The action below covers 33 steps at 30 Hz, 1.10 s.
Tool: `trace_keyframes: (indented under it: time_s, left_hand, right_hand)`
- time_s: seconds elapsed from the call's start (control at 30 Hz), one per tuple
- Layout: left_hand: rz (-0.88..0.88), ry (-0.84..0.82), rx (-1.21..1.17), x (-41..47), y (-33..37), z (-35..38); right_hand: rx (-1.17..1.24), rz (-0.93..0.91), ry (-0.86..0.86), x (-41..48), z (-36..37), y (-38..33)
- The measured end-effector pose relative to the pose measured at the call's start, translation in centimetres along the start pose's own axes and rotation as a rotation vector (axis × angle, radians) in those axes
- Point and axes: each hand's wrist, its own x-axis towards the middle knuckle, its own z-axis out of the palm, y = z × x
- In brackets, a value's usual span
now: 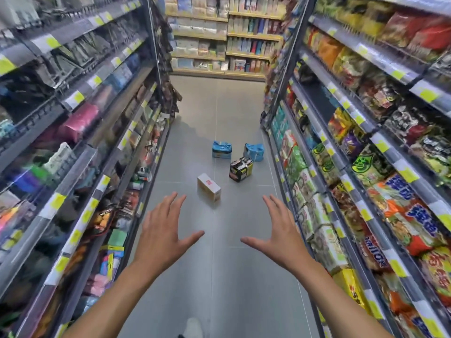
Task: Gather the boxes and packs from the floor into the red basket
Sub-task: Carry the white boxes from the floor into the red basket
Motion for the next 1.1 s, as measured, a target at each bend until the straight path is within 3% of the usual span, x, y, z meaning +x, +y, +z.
trace_keyframes:
  time_s: [0.4,1.1]
  left_hand:
    - [0.051,-0.046,-0.002,19.3,-5.8,1.8]
    - [-0.023,-0.161,0.06,54.8,-9.4,11.8]
  right_hand:
    - [-0.032,0.026,0.035,20.2,1.0,-2.3]
    - [0.049,0.046,-0.061,57.7,1.1,4.3]
